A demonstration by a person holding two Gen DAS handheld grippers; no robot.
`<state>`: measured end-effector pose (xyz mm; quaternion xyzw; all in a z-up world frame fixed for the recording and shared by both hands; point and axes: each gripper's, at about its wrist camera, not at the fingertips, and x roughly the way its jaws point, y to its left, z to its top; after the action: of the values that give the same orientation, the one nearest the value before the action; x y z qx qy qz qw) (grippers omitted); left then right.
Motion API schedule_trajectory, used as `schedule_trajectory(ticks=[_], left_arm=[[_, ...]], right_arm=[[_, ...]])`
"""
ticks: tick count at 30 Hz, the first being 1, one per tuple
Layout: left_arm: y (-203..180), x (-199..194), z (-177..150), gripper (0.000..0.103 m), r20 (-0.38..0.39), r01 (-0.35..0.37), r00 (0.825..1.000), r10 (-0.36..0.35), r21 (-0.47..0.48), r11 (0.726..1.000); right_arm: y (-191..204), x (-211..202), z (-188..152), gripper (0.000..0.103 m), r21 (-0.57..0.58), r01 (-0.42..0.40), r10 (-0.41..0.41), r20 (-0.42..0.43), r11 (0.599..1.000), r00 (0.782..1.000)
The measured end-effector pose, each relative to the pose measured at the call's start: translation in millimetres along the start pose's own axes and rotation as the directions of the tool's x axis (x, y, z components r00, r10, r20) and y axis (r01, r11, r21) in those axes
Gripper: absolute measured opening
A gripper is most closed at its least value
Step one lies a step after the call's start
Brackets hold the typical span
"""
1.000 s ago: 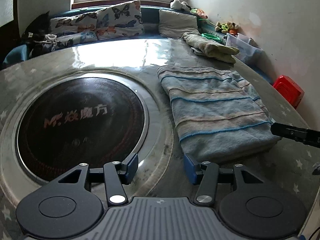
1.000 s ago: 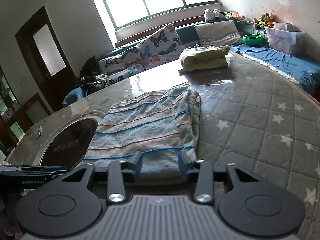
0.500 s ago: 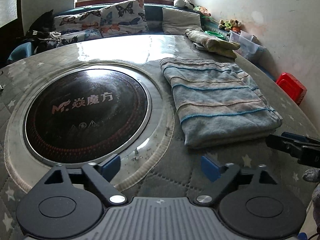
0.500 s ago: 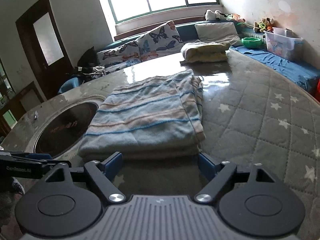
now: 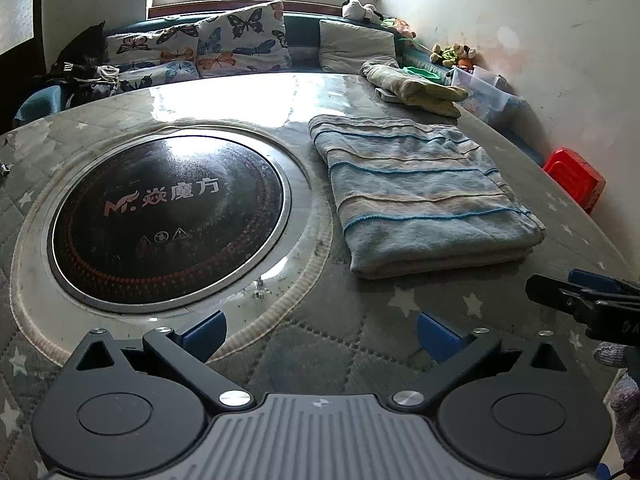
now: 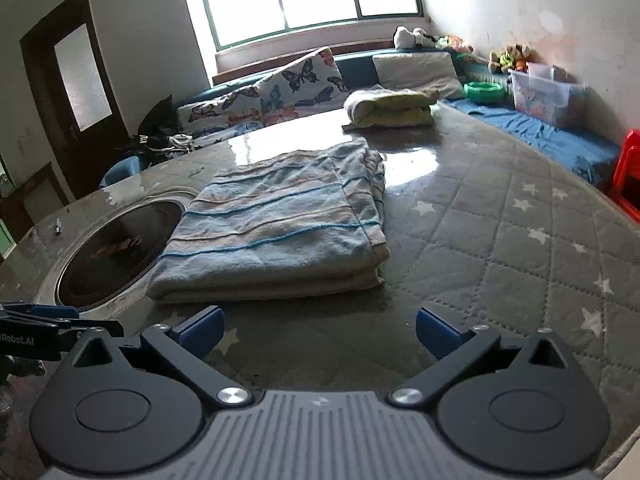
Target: Fold clothes
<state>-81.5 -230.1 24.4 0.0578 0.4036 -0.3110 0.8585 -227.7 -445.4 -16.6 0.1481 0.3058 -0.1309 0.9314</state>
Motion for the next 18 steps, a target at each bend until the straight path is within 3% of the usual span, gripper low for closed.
schedule_trajectory(ticks=[11, 18], left_arm=[[5, -20, -4, 0.103, 0.061, 0.056, 0.997, -0.055, -0.020, 0.998], [2, -25, -12, 0.103, 0.059, 0.059, 0.997, -0.058, -0.006, 0.998]], right_arm=[[14, -14, -1, 0.103, -0.017, 0.081, -0.079, 0.098, 0.997, 0.992], [14, -20, 0, 0.103, 0.003, 0.079, -0.079, 0.112, 0.997, 0.991]])
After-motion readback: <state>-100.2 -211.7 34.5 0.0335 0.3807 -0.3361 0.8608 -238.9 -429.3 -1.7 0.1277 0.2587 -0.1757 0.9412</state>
